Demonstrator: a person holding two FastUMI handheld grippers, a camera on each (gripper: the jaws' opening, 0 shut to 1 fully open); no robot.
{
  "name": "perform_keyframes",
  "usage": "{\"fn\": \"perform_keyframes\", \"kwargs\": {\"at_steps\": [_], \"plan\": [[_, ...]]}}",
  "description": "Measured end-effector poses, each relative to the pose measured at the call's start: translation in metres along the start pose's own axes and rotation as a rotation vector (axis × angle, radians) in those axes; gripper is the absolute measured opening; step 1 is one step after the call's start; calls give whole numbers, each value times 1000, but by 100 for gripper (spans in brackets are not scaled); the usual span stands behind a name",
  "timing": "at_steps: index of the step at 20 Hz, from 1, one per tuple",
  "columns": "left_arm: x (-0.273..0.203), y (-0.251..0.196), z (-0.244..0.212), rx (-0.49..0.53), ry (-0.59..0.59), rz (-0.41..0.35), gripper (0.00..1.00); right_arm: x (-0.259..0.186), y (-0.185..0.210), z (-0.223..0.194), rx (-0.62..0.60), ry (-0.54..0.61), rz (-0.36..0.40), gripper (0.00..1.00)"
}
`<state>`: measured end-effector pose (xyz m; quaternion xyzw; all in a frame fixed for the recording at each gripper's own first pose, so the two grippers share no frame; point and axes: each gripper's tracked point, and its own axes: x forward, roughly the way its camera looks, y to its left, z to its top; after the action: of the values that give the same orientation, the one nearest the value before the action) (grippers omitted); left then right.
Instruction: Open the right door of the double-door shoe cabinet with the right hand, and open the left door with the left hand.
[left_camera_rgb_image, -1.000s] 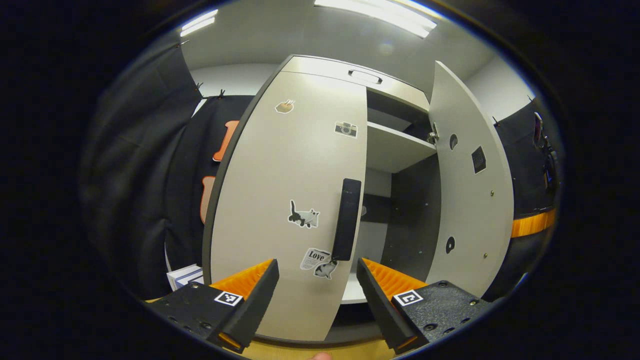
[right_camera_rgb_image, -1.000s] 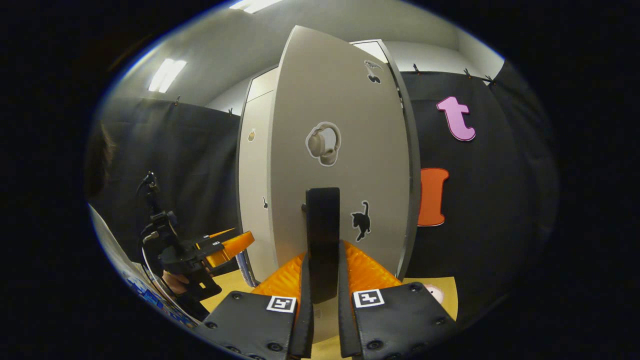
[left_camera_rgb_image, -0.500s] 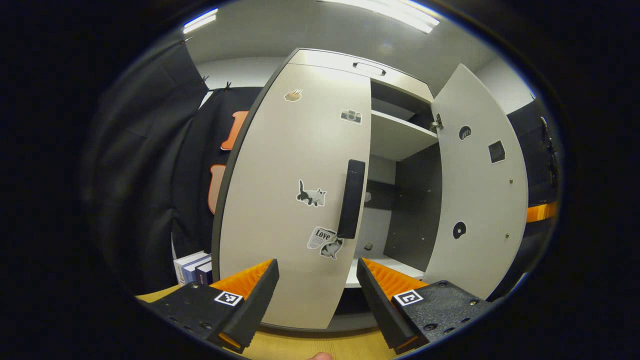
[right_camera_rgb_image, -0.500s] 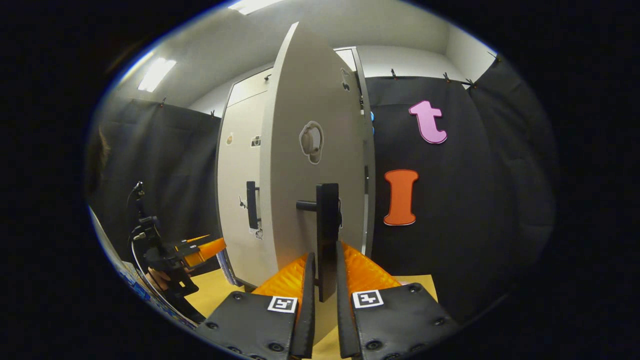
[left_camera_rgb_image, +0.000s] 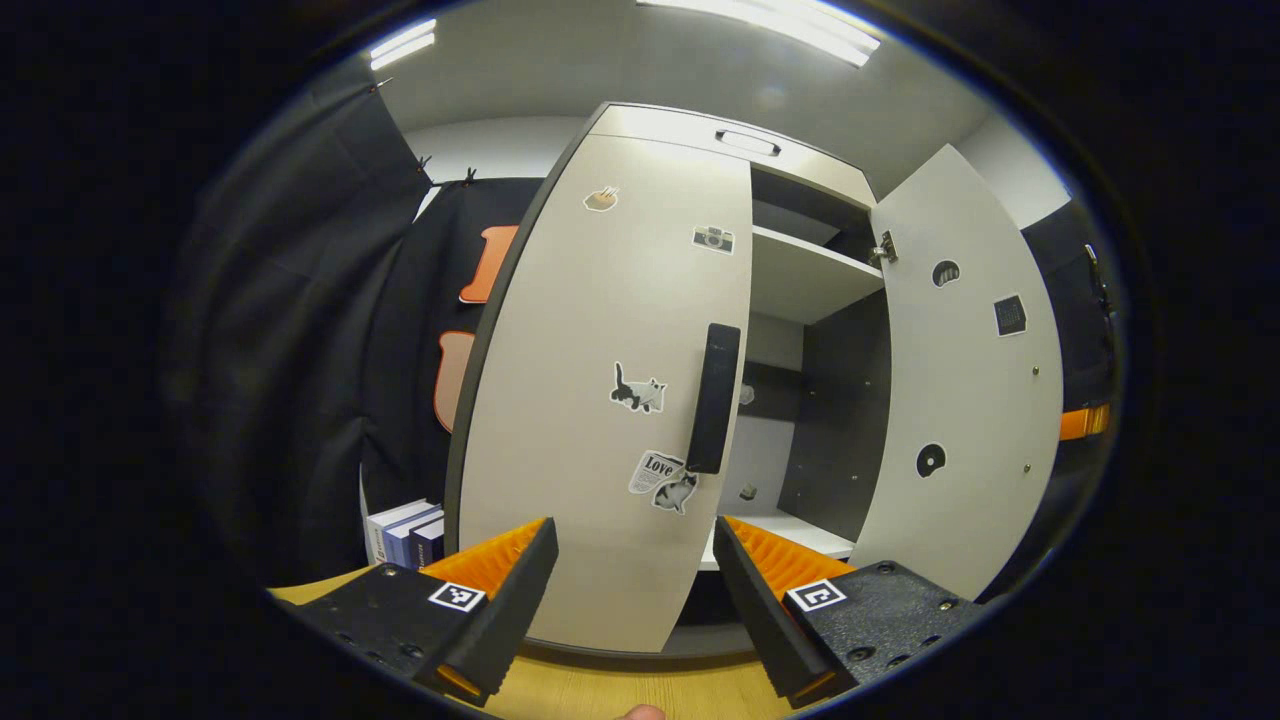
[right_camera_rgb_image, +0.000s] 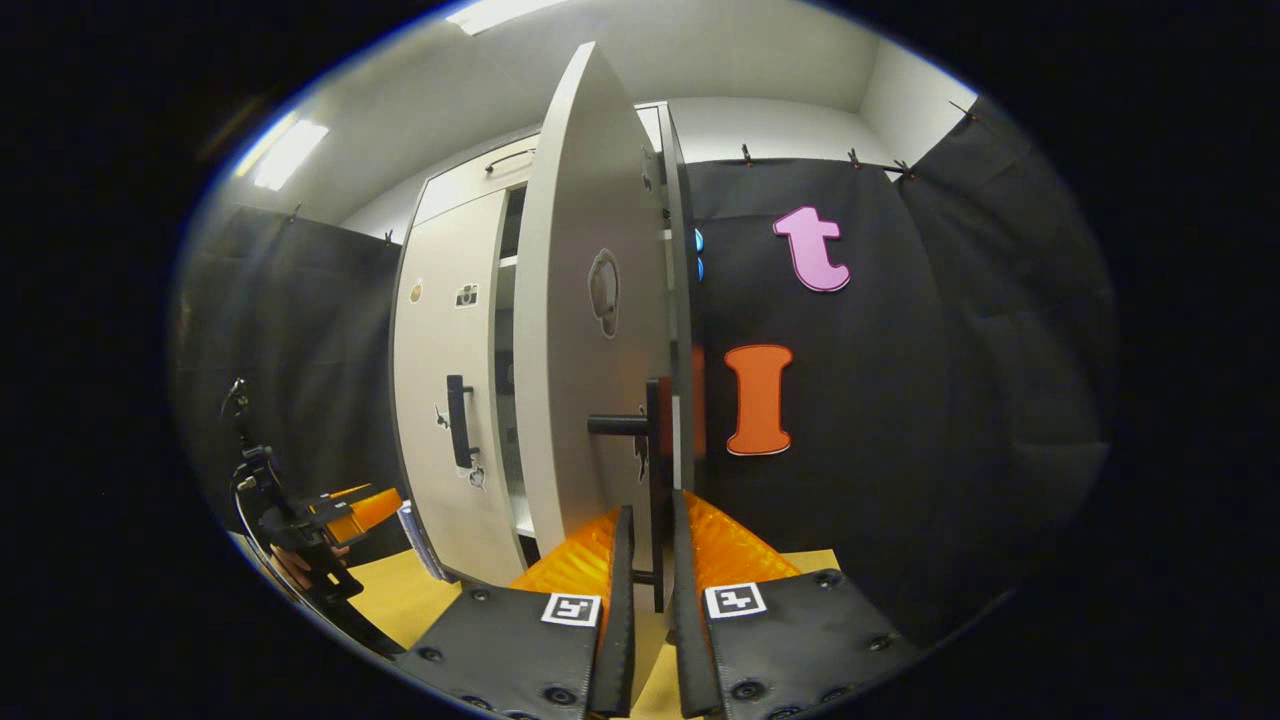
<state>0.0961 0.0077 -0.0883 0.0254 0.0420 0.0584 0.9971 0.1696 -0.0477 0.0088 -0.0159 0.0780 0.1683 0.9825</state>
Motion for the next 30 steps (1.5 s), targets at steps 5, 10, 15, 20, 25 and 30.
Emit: {"fn": "perform_keyframes", "kwargs": {"at_steps": [5,10,15,20,25,30], "plan": [[-5,0,6,16,-6,2,94,0,-1,0,13,-8,-11,22],[-4,-5,14,5,-12,-11,94,-11,0,0,66,-19,-35,22],[7,-5,34,-35,-45,-6,94,-34,3,-3,53,-29,-67,21],[19,-23,49,-7,-81,-19,94,-55,-7,-10,4,-42,-149,28],[31,-53,51,-42,-65,-57,94,-67,-12,-26,45,-42,-149,67],[65,-59,66,3,-68,-56,94,-88,-26,-26,32,-88,-194,100]]}}
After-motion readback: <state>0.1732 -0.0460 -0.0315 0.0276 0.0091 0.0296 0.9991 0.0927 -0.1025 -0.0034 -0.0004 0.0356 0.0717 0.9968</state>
